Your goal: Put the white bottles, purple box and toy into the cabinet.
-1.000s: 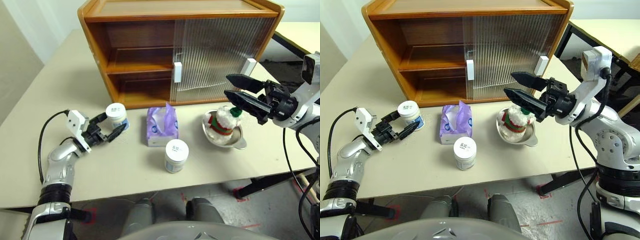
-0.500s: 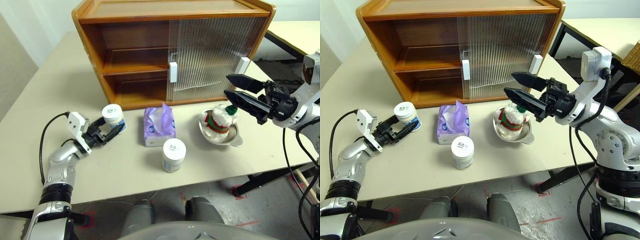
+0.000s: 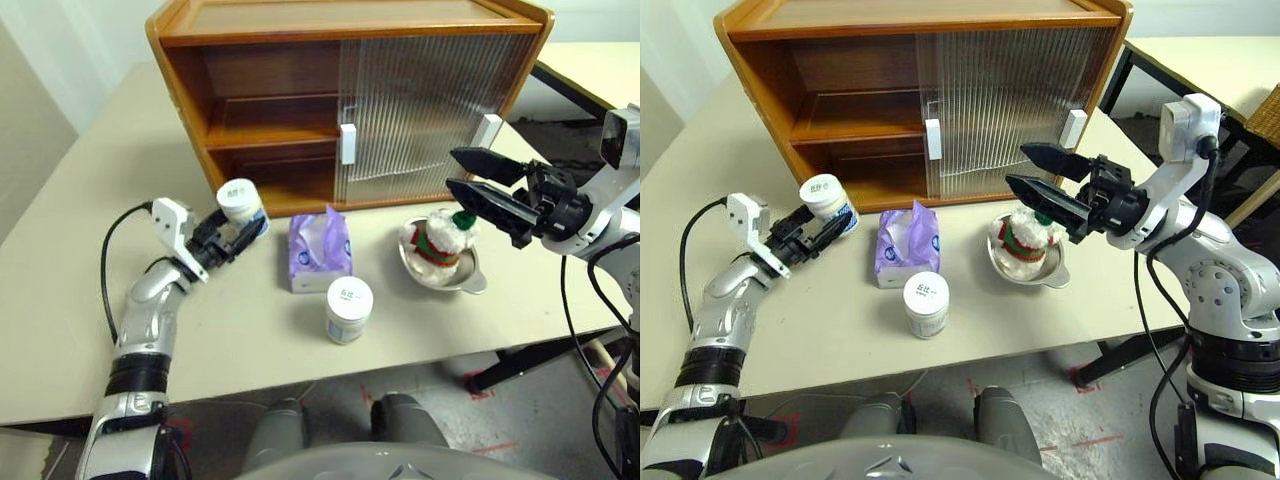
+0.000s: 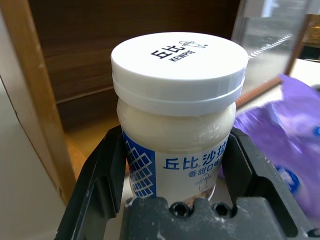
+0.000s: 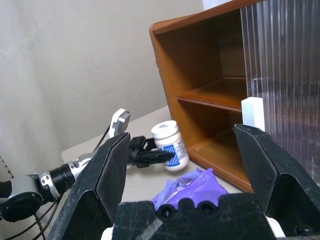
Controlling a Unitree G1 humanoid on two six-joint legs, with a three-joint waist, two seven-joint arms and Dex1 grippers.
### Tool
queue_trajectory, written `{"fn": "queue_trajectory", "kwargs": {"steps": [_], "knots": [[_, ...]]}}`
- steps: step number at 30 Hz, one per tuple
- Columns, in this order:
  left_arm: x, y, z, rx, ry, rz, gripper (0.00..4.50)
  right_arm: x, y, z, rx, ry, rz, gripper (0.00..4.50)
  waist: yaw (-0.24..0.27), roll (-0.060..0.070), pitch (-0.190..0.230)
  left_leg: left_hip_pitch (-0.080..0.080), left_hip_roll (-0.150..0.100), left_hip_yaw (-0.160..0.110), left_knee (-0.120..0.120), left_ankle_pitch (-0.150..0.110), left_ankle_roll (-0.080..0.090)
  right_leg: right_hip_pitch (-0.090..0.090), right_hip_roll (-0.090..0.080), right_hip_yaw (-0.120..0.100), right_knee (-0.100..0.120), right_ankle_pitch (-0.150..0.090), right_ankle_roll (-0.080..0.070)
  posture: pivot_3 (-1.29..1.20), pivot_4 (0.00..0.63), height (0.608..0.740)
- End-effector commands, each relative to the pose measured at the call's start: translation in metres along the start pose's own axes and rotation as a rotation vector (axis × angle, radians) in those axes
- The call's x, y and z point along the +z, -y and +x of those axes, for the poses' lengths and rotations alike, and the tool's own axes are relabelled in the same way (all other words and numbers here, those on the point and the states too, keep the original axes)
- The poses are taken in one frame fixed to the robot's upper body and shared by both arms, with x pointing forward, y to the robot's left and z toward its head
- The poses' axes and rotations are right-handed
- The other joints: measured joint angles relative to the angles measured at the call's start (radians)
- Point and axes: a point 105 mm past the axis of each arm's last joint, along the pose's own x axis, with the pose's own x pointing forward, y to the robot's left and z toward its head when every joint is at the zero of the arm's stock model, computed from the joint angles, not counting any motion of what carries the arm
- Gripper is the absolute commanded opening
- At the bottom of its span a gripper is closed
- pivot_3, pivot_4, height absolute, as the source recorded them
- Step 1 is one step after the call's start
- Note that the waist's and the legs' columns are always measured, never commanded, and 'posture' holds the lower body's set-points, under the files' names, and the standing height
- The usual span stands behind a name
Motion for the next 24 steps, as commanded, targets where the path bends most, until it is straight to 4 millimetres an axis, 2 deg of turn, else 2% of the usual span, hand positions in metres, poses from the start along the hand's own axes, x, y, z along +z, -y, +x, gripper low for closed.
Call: {"fn": "queue_trajectory", "kwargs": {"steps": [1,5,14,24], "knots": [[0.010,0.000,0.013,0.033,0.005,0.024,3.07,0.000,-0.001,-0.001,-0.002,0.005,-0.018,4.50,-0.001,0.000,0.000,0.000,0.000,0.000,0.000,0.000,0.000,0.000,0.000,0.000,0.000,0.000,0.000,-0.07,0.000,0.740],[0.010,-0.008,0.023,0.097,-0.028,0.009,3.07,0.000,-0.001,-0.001,-0.007,0.012,-0.021,4.50,-0.002,0.000,0.000,0.000,0.000,0.000,0.000,0.000,0.000,0.000,0.002,0.001,0.000,0.000,0.000,-0.08,0.000,0.740],[0.013,-0.005,0.046,0.118,-0.038,0.013,3.07,-0.003,-0.001,-0.002,-0.017,0.021,-0.018,4.50,-0.002,0.000,0.000,0.000,0.000,0.000,0.000,0.000,0.001,0.000,0.002,0.001,0.000,0.000,0.000,-0.09,0.000,0.740],[0.002,-0.006,0.072,0.246,-0.074,-0.015,3.07,-0.003,-0.001,-0.002,-0.019,0.025,-0.021,4.50,-0.003,0.000,0.000,0.000,0.000,0.000,0.001,0.001,0.002,0.000,0.004,0.003,-0.001,0.001,0.001,-0.10,0.000,0.740]]}}
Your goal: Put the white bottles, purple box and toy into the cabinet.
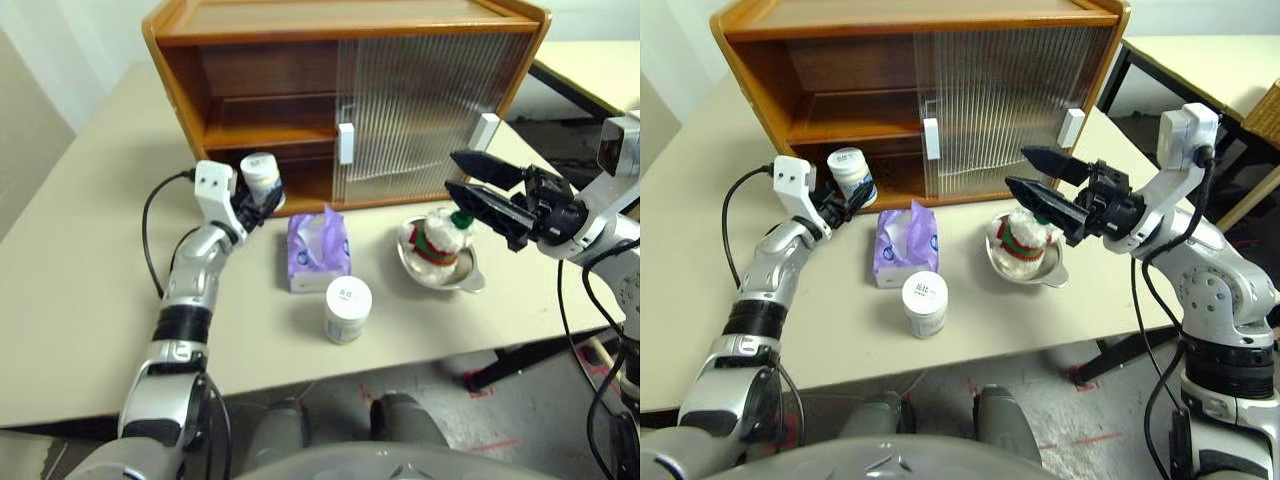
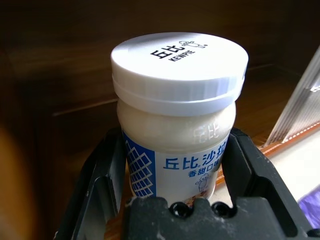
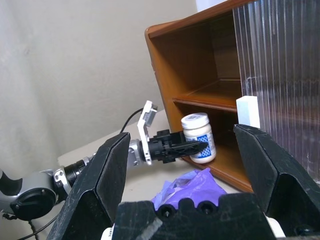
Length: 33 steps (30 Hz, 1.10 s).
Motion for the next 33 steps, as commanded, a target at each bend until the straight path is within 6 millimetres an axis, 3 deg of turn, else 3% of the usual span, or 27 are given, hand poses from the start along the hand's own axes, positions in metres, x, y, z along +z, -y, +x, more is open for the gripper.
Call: {"fn": "queue_trajectory", "kwargs": {"steps": [1,19,31,33], "knots": [[0.002,0.000,0.010,0.050,0.003,0.012,3.07,0.003,-0.002,0.001,0.003,0.006,-0.027,4.50,0.000,0.000,0.000,0.000,0.000,0.000,0.000,0.000,0.000,0.000,0.000,0.000,0.000,0.000,0.000,-0.10,0.000,0.740],[0.007,0.003,0.049,0.241,-0.025,0.075,3.07,0.004,-0.002,0.002,0.000,0.007,-0.029,4.50,0.001,-0.001,0.000,-0.001,0.000,0.000,0.000,-0.001,-0.001,0.000,0.004,0.006,-0.001,0.002,0.003,-0.10,0.000,0.740],[0.000,0.003,0.051,0.242,-0.052,0.077,3.07,0.005,-0.003,0.001,-0.009,0.007,-0.035,4.50,-0.001,-0.001,0.000,-0.001,0.000,0.001,0.000,-0.001,-0.002,0.000,0.005,0.006,-0.001,0.003,0.003,-0.11,0.000,0.740],[-0.002,0.003,0.050,0.236,-0.057,0.060,3.82,0.005,-0.003,0.002,-0.007,0.009,-0.033,4.50,-0.001,-0.001,0.000,-0.001,0.000,0.001,0.000,-0.001,-0.002,0.000,0.005,0.006,-0.001,0.003,0.003,-0.10,0.000,0.740]]}}
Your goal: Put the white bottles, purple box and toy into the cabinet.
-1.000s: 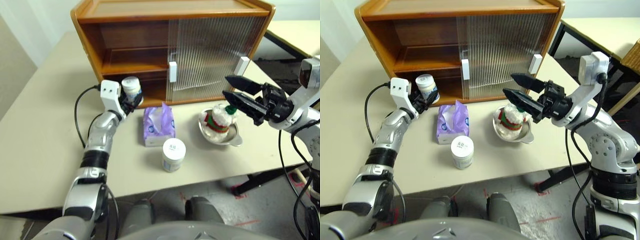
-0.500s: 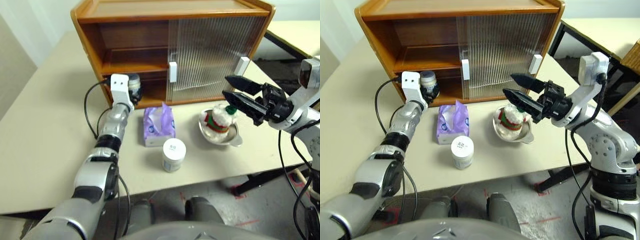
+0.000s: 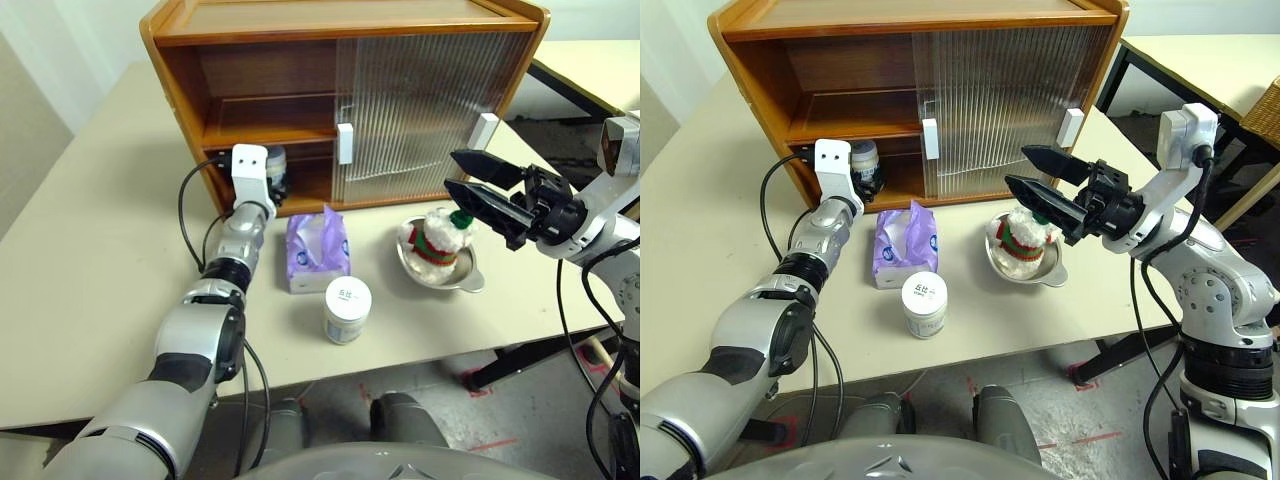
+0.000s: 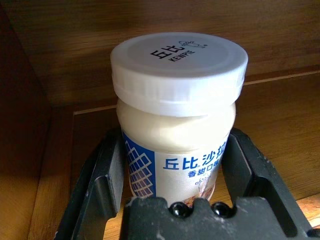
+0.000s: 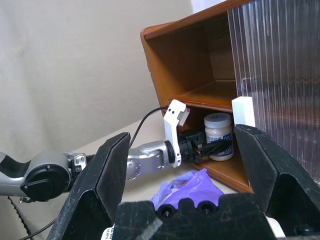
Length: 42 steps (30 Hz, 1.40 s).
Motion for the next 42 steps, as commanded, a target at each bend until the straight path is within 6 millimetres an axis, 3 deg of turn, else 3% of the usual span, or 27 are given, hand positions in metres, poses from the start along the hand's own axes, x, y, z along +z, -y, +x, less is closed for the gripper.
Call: {"fn": "queue_trajectory", "kwargs": {"steps": [1,2,14,25,30,33,42], "knots": [[0.005,0.001,0.001,-0.018,0.017,0.000,4.12,0.004,-0.003,0.002,0.008,0.005,-0.028,4.50,0.000,0.000,0.000,0.000,0.000,0.000,0.000,0.000,0.000,0.000,0.000,0.000,0.000,0.000,0.000,-0.10,0.000,0.740],[0.004,0.002,0.001,-0.022,0.017,0.000,4.43,0.004,-0.003,0.002,0.009,0.005,-0.028,4.50,0.001,0.000,0.000,0.000,0.000,0.000,0.000,0.000,0.000,0.000,0.000,0.000,0.000,0.000,0.000,-0.10,0.000,0.740],[0.003,-0.001,-0.010,-0.104,0.063,-0.056,4.43,0.003,-0.004,0.003,0.018,0.009,-0.020,4.50,0.000,0.000,0.000,0.000,0.000,0.000,0.000,0.000,0.000,0.000,0.000,0.001,0.001,0.001,-0.001,-0.09,0.000,0.740],[0.002,-0.009,-0.043,-0.130,0.086,-0.037,4.43,0.001,-0.004,0.004,0.029,0.007,-0.009,4.50,0.000,0.000,0.000,0.001,0.000,0.000,0.000,0.000,0.000,0.000,0.000,0.002,0.001,0.003,-0.001,-0.08,0.000,0.740],[0.003,-0.018,-0.055,-0.066,0.086,-0.015,4.43,0.000,-0.004,0.005,0.034,0.007,-0.007,4.50,0.001,0.000,0.000,0.002,0.000,0.001,0.000,0.000,0.000,0.000,0.000,0.002,0.001,0.003,-0.001,-0.07,0.000,0.740],[0.001,-0.017,-0.058,-0.037,0.076,-0.037,3.84,0.000,-0.004,0.005,0.038,0.006,-0.004,4.50,0.002,0.000,-0.001,0.002,0.000,0.001,0.000,0.000,0.000,0.001,0.000,0.003,0.001,0.003,-0.001,-0.07,0.000,0.740],[-0.005,-0.027,-0.060,0.043,0.059,-0.050,0.25,-0.001,-0.005,0.005,0.037,0.004,0.000,4.50,0.002,0.000,-0.001,0.002,0.000,0.001,0.001,0.000,0.001,0.001,0.001,0.003,0.001,0.003,-0.001,-0.07,0.000,0.740]]}}
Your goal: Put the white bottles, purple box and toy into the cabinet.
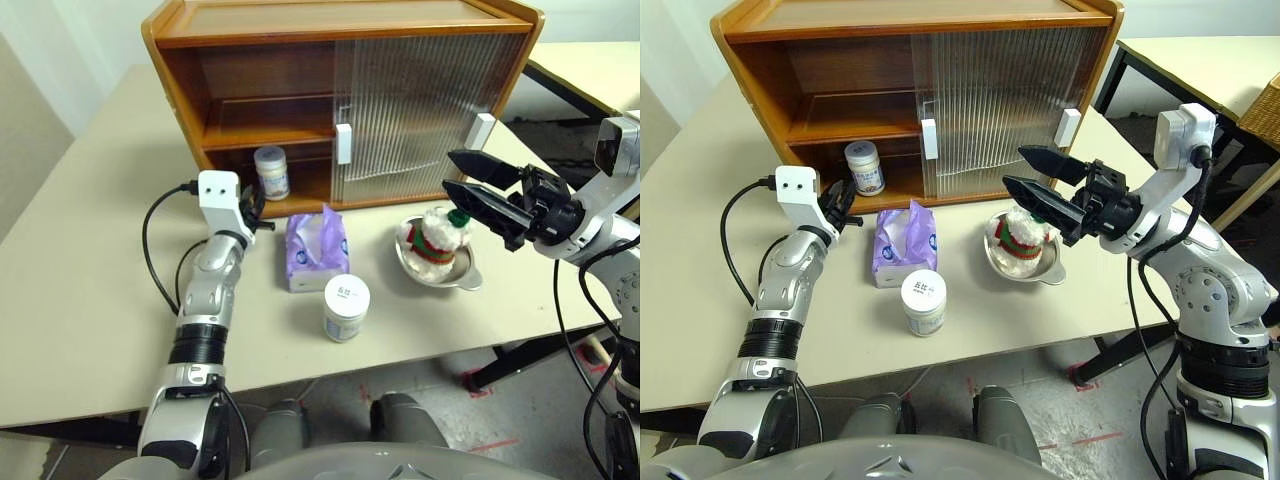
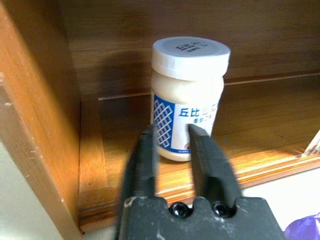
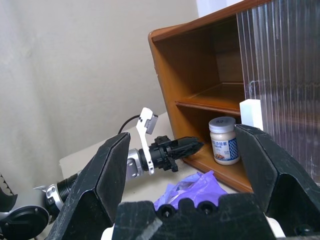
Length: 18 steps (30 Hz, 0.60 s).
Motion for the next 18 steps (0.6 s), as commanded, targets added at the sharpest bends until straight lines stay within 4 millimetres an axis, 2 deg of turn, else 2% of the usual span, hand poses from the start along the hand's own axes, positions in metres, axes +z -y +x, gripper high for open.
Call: {"fn": "queue_trajectory", "kwargs": {"steps": [1,5,9,18], "knots": [[-0.005,-0.008,0.003,0.058,-0.022,0.003,0.03,-0.001,-0.003,0.003,0.016,-0.005,-0.005,4.50,0.001,0.000,0.000,0.000,0.000,0.000,0.000,0.000,0.000,0.000,0.000,0.000,0.000,0.000,0.000,-0.07,0.000,0.740],[-0.003,-0.011,0.014,0.136,-0.024,-0.001,0.03,0.000,-0.003,0.004,0.018,-0.002,-0.005,4.50,0.002,0.000,0.000,0.000,0.000,0.000,0.000,0.001,0.001,0.000,0.000,0.000,0.000,0.000,0.001,-0.07,0.000,0.740],[0.002,-0.006,0.027,0.158,-0.011,0.029,0.03,0.000,-0.003,0.004,0.017,-0.001,-0.007,4.50,0.003,-0.001,0.000,0.000,-0.001,0.000,0.000,0.001,0.001,0.001,0.000,0.000,-0.001,0.001,0.002,-0.08,0.000,0.740],[-0.001,-0.004,0.041,0.185,-0.018,0.071,0.03,0.001,-0.004,0.002,0.006,-0.002,-0.010,4.50,0.000,-0.001,0.000,0.000,-0.001,0.000,0.000,0.001,0.001,0.000,0.000,0.000,-0.001,0.001,0.001,-0.09,0.000,0.740]]}}
